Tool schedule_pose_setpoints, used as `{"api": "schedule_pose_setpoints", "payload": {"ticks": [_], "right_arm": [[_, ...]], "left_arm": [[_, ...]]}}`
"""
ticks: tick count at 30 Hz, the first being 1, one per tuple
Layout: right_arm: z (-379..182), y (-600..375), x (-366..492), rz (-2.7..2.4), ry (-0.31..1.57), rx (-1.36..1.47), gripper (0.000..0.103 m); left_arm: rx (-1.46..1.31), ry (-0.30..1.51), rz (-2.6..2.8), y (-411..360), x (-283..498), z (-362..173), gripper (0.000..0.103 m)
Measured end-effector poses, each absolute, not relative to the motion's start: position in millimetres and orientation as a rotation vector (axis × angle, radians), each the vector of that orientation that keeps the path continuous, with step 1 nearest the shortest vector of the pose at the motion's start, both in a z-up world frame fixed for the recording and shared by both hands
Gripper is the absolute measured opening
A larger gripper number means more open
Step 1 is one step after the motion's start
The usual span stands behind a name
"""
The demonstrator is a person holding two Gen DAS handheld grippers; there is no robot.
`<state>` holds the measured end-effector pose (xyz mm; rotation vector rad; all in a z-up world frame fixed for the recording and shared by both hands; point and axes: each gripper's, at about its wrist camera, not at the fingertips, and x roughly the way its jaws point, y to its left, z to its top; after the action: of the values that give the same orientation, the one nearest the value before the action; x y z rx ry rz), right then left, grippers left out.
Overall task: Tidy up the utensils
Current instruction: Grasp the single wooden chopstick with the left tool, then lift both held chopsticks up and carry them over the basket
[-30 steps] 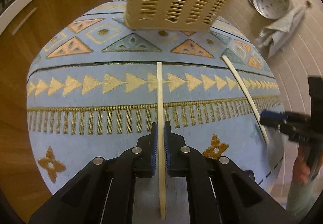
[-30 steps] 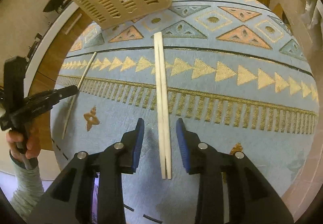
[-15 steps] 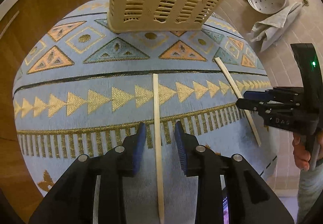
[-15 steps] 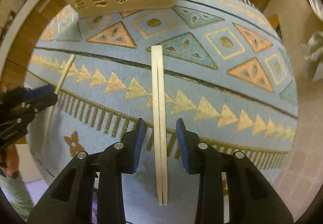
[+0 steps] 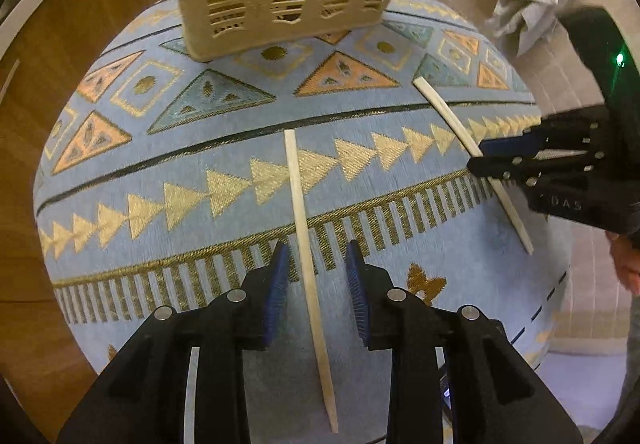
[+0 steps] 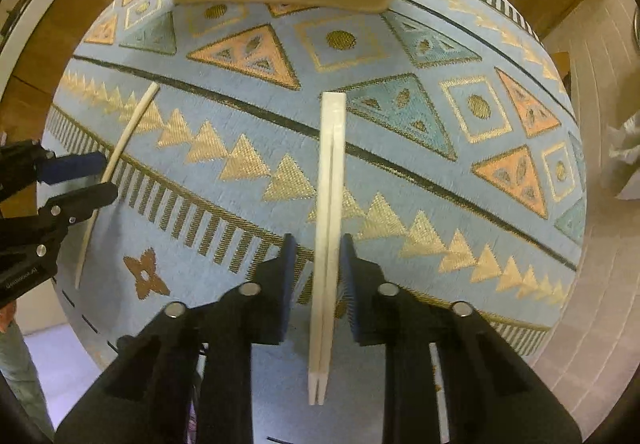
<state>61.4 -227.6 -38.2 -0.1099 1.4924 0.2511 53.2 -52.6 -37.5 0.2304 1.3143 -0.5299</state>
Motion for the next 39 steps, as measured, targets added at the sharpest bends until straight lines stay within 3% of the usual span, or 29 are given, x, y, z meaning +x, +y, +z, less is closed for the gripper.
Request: {"api": "schedule_pose_setpoints", "payload": {"ticks": [1, 4, 5, 10, 16, 28, 39], "right_arm": [[-38.6, -225.3, 64.3, 0.255, 1.499, -0.106, 0.015], [-37.9, -226.2, 68.7, 0.254, 1.503, -0.101, 0.01], [-38.2, -224.4, 70.8, 0.259, 1.498, -0.103, 0.01], [-34.5, -238.6, 61.4, 0.315, 1.428, -0.041, 0.01], [-9.6, -261.0, 45.0, 0.421, 1.288, 0.085, 0.01], [100.1, -288.4, 2.9, 0.604, 0.775, 0.295, 0.01], [185.0, -281.8, 50.4, 0.355, 0.356, 0.235, 0.01]], "left_arm": [[0.252, 1.317, -0.522, -56.5, 53.0, -37.8, 0.027], [0.317, 1.305, -0.435, -61.0, 52.9, -39.7, 0.004], [0.317, 1.302, -0.436, -61.4, 52.4, -40.2, 0.003], [0.248, 1.274, -0.457, -50.5, 51.3, -41.0, 0.003], [0.069, 1.101, -0.469, -14.1, 36.6, -18.1, 0.003], [-0.168, 0.669, -0.513, 3.9, 7.6, 104.7, 0.003], [-0.157, 0.272, -0.456, -46.0, 46.2, 169.9, 0.003]]}}
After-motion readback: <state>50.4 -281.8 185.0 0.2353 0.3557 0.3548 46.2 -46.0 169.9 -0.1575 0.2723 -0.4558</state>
